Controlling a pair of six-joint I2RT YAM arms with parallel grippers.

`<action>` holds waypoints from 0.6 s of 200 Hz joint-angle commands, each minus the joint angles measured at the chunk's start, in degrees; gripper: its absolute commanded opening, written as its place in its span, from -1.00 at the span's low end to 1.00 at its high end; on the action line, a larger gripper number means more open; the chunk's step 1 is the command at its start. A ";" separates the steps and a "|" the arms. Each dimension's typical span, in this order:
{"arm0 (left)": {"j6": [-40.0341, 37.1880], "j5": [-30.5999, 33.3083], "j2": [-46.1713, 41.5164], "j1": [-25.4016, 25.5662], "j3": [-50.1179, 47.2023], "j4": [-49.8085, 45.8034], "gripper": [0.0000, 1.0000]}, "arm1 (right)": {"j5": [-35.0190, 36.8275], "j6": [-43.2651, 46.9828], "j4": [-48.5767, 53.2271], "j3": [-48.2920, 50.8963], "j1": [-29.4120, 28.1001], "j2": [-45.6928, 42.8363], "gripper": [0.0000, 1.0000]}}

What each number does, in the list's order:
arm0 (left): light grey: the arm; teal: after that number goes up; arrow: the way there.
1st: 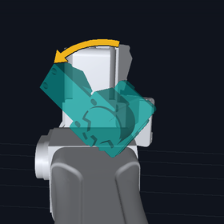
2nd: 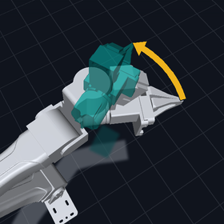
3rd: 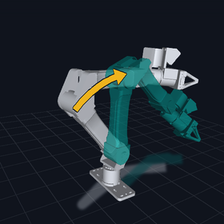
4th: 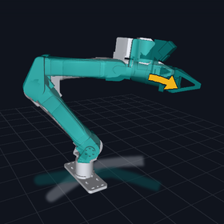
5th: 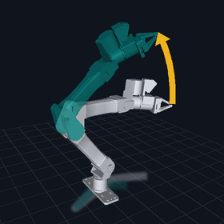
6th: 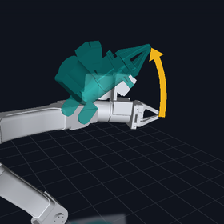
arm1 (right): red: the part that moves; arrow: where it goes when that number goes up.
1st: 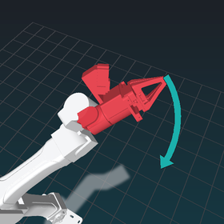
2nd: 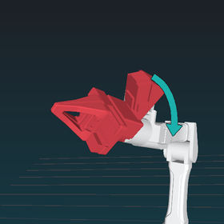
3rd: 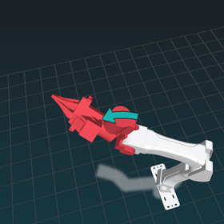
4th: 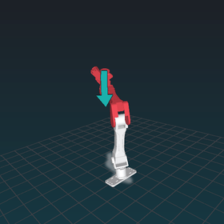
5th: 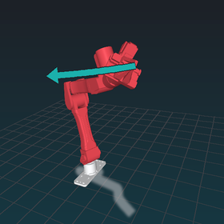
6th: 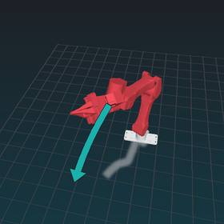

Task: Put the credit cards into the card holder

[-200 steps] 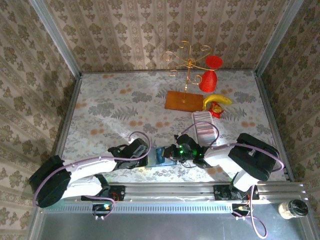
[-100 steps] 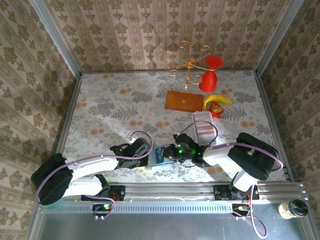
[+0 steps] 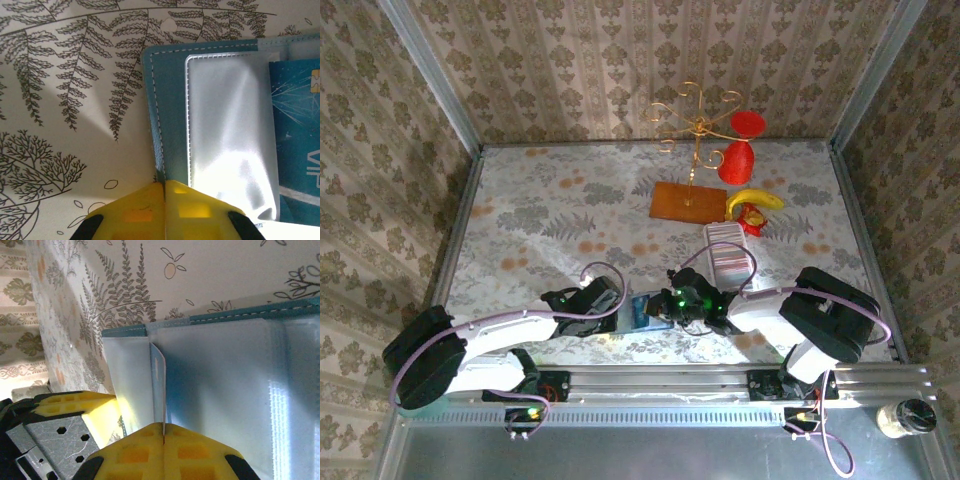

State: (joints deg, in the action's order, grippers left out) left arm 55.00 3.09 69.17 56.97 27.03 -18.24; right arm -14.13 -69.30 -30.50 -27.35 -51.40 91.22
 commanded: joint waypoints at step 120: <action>2.94 1.43 -2.06 0.88 -2.88 3.40 -0.58 | 3.43 -2.96 2.03 4.96 -1.17 -3.57 -1.00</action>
State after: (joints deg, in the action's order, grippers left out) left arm 56.42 3.70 68.75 57.36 26.35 -17.02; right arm -12.47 -72.07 -31.40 -23.05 -52.07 87.39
